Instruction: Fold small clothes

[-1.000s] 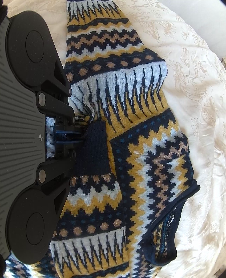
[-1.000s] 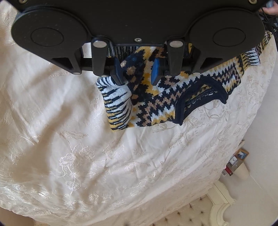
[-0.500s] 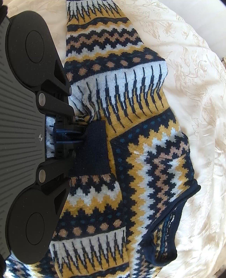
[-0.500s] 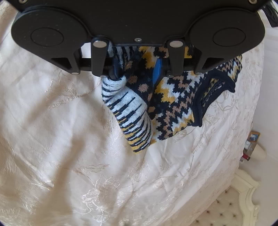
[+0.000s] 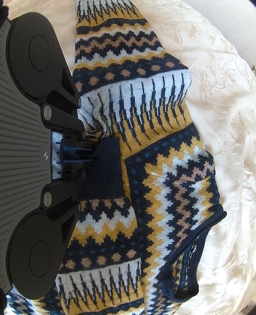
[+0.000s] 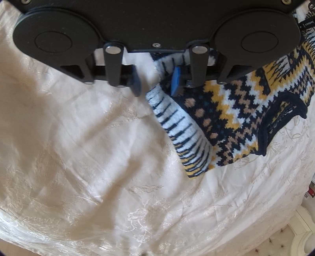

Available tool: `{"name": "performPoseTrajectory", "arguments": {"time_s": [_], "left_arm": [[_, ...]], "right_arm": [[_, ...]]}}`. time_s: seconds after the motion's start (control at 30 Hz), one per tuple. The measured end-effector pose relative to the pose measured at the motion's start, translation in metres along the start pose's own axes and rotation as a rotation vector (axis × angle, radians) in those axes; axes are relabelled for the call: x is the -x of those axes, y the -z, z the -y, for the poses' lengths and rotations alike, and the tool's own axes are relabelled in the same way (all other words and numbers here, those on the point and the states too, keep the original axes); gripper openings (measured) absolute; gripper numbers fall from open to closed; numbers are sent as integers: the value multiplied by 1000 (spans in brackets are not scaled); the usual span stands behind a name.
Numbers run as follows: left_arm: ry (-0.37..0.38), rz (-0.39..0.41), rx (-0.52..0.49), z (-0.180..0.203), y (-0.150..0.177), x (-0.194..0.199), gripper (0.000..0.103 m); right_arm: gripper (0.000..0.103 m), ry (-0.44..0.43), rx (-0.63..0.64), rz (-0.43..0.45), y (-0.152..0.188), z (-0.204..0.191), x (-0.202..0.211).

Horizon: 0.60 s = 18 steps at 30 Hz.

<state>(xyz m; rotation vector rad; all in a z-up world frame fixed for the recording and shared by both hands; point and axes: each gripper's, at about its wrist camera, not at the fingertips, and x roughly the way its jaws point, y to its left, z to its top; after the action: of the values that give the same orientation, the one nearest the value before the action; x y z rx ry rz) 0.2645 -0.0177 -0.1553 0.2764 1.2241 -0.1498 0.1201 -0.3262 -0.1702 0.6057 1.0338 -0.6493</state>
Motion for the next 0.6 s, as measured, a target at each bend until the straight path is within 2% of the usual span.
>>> {"name": "performPoseTrajectory", "arguments": {"time_s": [0.07,0.13,0.23,0.3,0.37,0.4,0.5,0.6], "left_arm": [[-1,1,-2,0,0,0,8],[-1,1,-1,0,0,2,9],[0,4,0,0,1,2,9],[-5,7,-6,1,2,3,10],[-14,9,-19,3,3,3,12],[-25,10,-26,4,3,3,16],[-40,13,-43,9,2,3,18],[-52,20,-54,14,4,2,19]], "right_arm": [[57,16,21,49,0,3,10],[57,15,100,133,-2,-3,22],[52,-23,242,184,-15,-23,19],[43,-63,274,191,-24,-34,10],[43,-70,316,182,-32,-48,-6],[43,-51,335,173,-35,-53,-15],[43,8,357,128,-42,-58,-41],[49,20,333,113,-47,-55,-46]]}}
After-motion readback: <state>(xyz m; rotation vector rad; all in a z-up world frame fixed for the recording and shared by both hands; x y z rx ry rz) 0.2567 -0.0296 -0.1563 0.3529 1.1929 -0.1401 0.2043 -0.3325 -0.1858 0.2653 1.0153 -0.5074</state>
